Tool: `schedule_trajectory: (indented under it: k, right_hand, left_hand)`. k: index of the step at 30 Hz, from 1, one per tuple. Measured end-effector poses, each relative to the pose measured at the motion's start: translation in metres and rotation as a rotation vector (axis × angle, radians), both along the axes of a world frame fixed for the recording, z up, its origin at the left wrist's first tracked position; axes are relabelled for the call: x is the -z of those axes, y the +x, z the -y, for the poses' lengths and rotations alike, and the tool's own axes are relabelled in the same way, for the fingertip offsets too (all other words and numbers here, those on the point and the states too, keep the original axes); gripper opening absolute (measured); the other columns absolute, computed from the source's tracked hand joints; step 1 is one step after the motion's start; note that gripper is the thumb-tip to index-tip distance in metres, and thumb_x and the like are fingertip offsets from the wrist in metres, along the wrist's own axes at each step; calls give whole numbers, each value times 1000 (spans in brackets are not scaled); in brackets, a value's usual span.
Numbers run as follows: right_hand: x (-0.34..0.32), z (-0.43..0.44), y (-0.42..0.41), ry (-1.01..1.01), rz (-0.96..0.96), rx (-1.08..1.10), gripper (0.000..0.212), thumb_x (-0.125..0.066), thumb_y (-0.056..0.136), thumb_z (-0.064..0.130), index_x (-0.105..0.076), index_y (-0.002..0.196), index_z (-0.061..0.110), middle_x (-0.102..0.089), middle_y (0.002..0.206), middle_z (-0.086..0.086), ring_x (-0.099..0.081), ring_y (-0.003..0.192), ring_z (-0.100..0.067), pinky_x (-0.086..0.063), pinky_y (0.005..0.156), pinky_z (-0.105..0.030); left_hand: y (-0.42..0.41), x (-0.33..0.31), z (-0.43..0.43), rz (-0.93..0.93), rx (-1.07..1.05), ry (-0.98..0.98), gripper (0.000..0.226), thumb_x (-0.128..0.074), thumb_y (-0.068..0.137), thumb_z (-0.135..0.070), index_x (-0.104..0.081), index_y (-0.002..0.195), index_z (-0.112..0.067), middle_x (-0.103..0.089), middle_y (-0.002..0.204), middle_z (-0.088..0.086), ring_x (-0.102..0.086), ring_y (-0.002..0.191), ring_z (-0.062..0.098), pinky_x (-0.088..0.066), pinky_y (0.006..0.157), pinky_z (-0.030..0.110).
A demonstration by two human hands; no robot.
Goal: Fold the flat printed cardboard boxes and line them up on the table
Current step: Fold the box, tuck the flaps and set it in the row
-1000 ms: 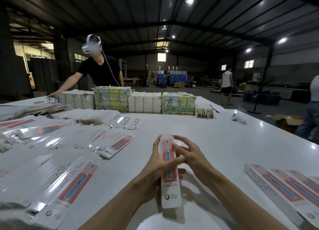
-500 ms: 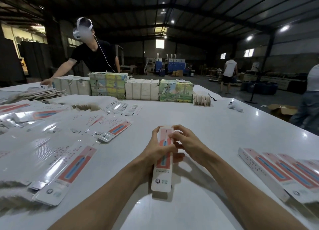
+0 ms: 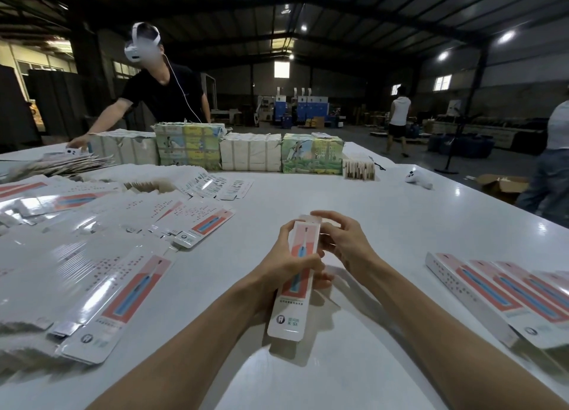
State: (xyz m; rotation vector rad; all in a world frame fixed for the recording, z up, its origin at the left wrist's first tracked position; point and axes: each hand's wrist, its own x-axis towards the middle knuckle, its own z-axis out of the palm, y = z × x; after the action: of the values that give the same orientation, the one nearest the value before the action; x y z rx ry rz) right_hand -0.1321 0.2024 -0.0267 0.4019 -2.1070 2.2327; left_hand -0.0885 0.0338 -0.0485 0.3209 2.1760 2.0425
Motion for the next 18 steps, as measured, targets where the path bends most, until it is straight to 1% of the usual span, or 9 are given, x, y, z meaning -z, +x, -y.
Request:
schedule_trajectory:
  k: [3, 4, 6, 7, 10, 12, 14, 16, 18]
  right_hand:
    - [2, -1, -1, 74, -92, 23, 22, -56, 105, 5, -75, 115, 8, -80, 101, -13, -79, 95, -31, -66, 78, -38]
    - [1, -1, -1, 66, -95, 39, 20, -58, 105, 7, -71, 120, 9, -80, 100, -14, -79, 94, -31, -66, 78, -39]
    - [-2, -1, -2, 39, -66, 60, 24, -61, 104, 10, -61, 128, 11, -80, 97, -16, -79, 92, -30, -66, 77, -39]
    - [-4, -2, -3, 36, -60, 52, 25, -61, 104, 10, -61, 129, 11, -80, 96, -16, -79, 92, -31, -66, 75, -37]
    - [-3, -5, 0, 51, -105, 15, 18, -62, 103, 8, -70, 118, 9, -80, 95, -15, -79, 92, -34, -64, 70, -34]
    - [-3, -5, 3, 79, -156, 24, 16, -62, 102, 6, -74, 111, 9, -80, 94, -12, -79, 91, -32, -65, 69, -34]
    - [-3, -5, 3, 117, -196, 38, 19, -58, 102, 2, -76, 105, 8, -80, 95, -10, -79, 91, -30, -65, 70, -33]
    - [-5, -5, 4, 126, -199, 29, 22, -55, 102, 0, -76, 104, 7, -80, 96, -11, -79, 93, -29, -66, 73, -36]
    - [-7, -5, 4, 103, -157, -2, 21, -56, 101, 1, -75, 108, 7, -79, 100, -12, -78, 97, -30, -65, 78, -38]
  left_hand:
    - [1, -1, 1, 7, 21, 6, 90, -86, 76, -24, -32, 143, -49, -69, 121, 8, -79, 93, 25, -63, 69, 32]
    - [2, -3, 2, 2, 23, 2, 91, -86, 77, -24, -30, 145, -48, -68, 121, 8, -79, 94, 26, -63, 70, 32]
    - [1, -5, 2, -14, 26, -21, 96, -86, 74, -24, -28, 147, -47, -67, 123, 8, -78, 96, 27, -64, 72, 34]
    - [1, -6, 2, -20, 29, -30, 98, -86, 73, -25, -27, 148, -47, -66, 124, 9, -78, 97, 28, -64, 74, 35]
    - [2, -7, 2, -24, 43, -59, 98, -85, 72, -28, -27, 149, -44, -66, 125, 10, -78, 97, 29, -64, 76, 35]
    - [3, -6, 3, -19, 47, -65, 97, -84, 73, -30, -26, 150, -43, -66, 126, 12, -77, 99, 32, -65, 81, 41]
    - [4, -6, 4, -5, 55, -54, 95, -85, 75, -30, -27, 149, -44, -65, 126, 13, -77, 99, 35, -65, 85, 46]
    - [6, -8, 5, -2, 62, -46, 95, -84, 75, -30, -26, 149, -45, -65, 126, 13, -77, 98, 33, -65, 82, 43]
    - [7, -9, 5, -26, 49, -68, 97, -83, 72, -31, -26, 150, -44, -64, 125, 12, -78, 99, 27, -64, 77, 36]
